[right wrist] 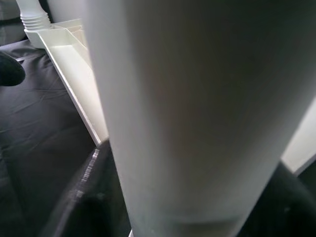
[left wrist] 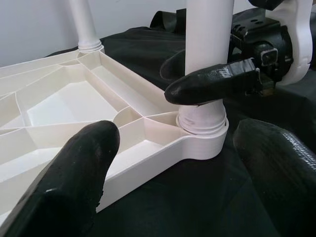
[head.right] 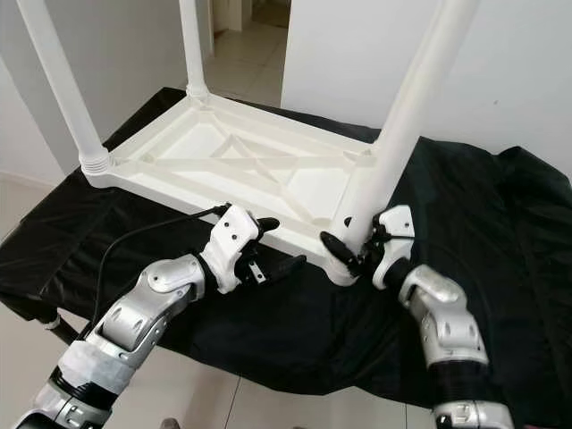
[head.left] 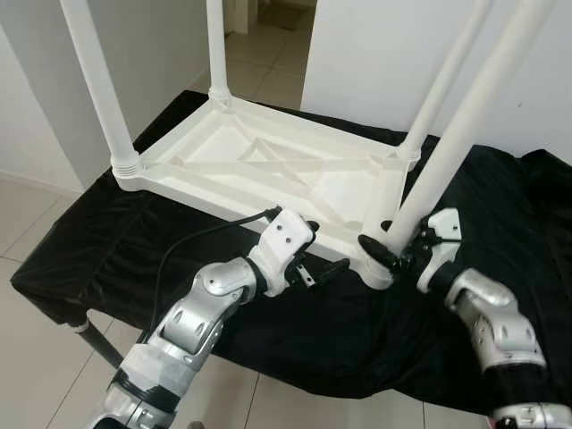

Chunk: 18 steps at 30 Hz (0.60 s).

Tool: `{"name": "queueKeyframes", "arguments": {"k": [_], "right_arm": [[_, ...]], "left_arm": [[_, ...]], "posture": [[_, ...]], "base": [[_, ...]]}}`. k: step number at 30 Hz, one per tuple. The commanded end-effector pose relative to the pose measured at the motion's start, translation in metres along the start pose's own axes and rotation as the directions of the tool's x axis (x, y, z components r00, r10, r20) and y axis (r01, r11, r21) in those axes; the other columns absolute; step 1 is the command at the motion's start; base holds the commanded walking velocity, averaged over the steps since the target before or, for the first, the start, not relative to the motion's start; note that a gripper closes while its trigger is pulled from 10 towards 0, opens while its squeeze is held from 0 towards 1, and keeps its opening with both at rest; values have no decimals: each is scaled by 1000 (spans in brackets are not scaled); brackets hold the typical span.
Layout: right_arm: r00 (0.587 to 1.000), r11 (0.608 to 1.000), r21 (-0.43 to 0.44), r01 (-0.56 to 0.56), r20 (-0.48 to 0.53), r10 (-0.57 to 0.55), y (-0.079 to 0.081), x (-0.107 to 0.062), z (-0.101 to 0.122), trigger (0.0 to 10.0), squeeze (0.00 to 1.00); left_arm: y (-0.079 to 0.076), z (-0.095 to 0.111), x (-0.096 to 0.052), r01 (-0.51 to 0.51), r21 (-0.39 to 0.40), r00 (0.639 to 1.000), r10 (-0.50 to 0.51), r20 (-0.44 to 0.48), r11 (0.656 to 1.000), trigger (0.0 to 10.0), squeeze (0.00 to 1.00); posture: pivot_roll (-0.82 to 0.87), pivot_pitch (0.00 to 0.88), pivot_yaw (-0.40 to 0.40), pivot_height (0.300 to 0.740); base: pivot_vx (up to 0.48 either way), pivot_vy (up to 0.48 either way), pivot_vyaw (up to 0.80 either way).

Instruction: Building children table

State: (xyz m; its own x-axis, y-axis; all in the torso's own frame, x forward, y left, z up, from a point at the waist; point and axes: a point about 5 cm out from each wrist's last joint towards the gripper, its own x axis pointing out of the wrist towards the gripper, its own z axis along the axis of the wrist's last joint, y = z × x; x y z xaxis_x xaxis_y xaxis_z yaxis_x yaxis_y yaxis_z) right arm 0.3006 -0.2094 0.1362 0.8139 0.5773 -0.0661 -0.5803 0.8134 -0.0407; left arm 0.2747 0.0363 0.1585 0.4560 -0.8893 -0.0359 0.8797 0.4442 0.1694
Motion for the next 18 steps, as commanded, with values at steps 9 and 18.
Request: {"name": "queueKeyframes", "arguments": {"k": [9, 18], "right_arm": [[998, 998, 25, -54, -38, 55, 7, 0, -15, 0, 0], [989, 987, 70, 144, -17, -144, 24, 13, -12, 10000, 0]], "left_arm": [[4, 2, 0, 0, 2, 1000, 0, -5, 1000, 10000, 0], [3, -1, 0, 12, 5, 1000, -12, -27, 1000, 10000, 0]], "posture": [[-39, 0, -90, 740], [-46, 0, -103, 740]], "base": [[0, 0, 0], [0, 0, 0]]}}
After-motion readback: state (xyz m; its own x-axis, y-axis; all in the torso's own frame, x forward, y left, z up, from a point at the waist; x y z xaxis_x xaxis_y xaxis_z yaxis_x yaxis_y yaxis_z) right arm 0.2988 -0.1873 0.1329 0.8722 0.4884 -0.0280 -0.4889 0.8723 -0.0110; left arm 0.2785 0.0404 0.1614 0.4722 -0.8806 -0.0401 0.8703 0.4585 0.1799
